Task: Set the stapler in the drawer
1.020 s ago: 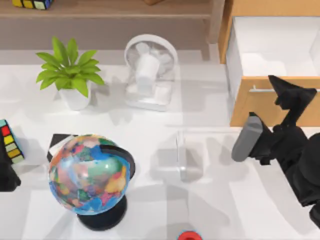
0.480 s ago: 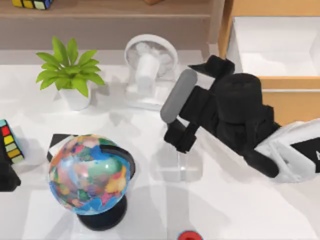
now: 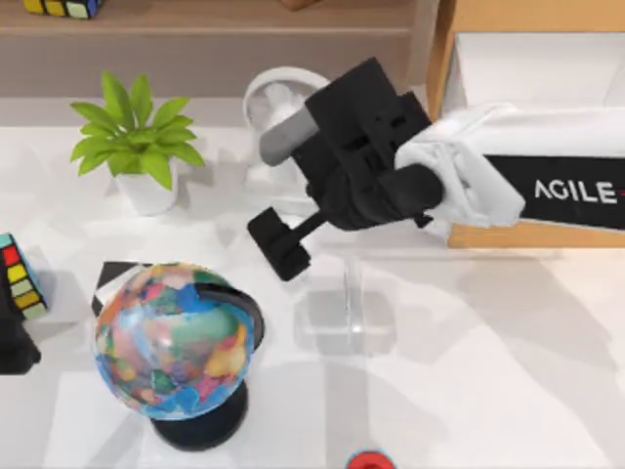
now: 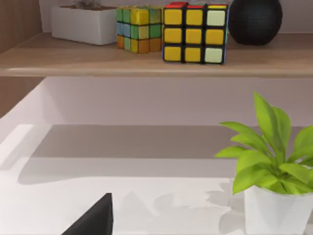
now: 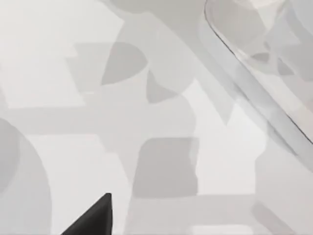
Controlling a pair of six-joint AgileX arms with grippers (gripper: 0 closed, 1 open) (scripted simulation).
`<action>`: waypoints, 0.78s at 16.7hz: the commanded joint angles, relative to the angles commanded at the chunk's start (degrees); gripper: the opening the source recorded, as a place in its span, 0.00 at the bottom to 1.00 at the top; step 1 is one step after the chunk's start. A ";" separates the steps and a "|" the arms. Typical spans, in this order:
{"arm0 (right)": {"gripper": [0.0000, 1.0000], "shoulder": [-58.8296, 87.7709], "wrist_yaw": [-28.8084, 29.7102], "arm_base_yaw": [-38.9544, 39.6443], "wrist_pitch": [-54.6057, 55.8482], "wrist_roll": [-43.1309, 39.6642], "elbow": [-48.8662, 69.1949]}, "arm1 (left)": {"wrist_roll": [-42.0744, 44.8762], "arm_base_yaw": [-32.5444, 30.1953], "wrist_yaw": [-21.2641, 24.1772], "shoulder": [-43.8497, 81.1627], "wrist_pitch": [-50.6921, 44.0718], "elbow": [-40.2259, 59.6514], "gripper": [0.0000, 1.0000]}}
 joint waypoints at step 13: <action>1.00 11.98 -1.75 -0.02 -56.21 39.23 31.55 | 0.00 0.00 0.00 0.00 0.00 0.00 1.00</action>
